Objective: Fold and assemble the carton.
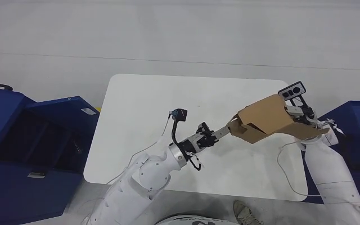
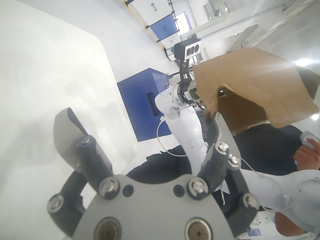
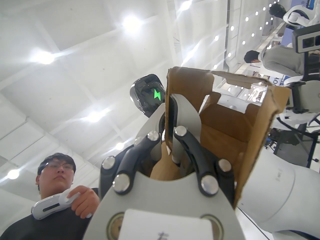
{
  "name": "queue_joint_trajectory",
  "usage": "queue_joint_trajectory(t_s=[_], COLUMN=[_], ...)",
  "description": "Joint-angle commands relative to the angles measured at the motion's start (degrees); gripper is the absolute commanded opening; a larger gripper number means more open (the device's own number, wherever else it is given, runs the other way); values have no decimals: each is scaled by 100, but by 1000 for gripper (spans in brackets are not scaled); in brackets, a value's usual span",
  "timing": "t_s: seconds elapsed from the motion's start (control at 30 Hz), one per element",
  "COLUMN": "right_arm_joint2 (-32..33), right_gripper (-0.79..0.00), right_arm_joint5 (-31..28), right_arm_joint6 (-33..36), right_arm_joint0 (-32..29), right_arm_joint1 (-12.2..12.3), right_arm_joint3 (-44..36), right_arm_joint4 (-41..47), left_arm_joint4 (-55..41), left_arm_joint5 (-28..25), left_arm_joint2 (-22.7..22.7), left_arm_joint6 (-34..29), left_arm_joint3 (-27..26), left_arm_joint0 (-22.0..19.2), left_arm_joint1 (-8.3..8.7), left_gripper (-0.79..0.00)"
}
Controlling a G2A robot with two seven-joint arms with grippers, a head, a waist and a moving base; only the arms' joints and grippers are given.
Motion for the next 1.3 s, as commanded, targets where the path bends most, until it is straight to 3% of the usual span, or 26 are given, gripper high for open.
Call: queue_joint_trajectory(t_s=[0.0, 0.2, 0.43, 0.8, 1.27], right_arm_joint2=[4, -21, -69, -34, -20], right_gripper=[-785, -785, -785, -785, -785], right_arm_joint5=[159, 455, 660, 813, 863], right_arm_joint6=[0, 0, 0, 0, 0], right_arm_joint0=[7, 26, 77, 91, 129], right_arm_joint1=[-12, -56, -105, -137, -153], right_arm_joint3=[33, 59, 80, 78, 105], right_arm_joint4=[134, 408, 513, 371, 109], left_arm_joint4=[-9, 202, 145, 615, 840], left_arm_joint5=[-148, -507, -1062, -662, 18], left_arm_joint2=[-76, -58, -237, -177, 188], left_arm_joint6=[-7, 17, 750, 499, 452], left_arm_joint3=[-31, -159, -421, -838, -828], left_arm_joint0=[71, 201, 416, 380, 1], left_arm_joint1=[17, 36, 29, 28, -89], left_gripper=[0, 0, 0, 0, 0])
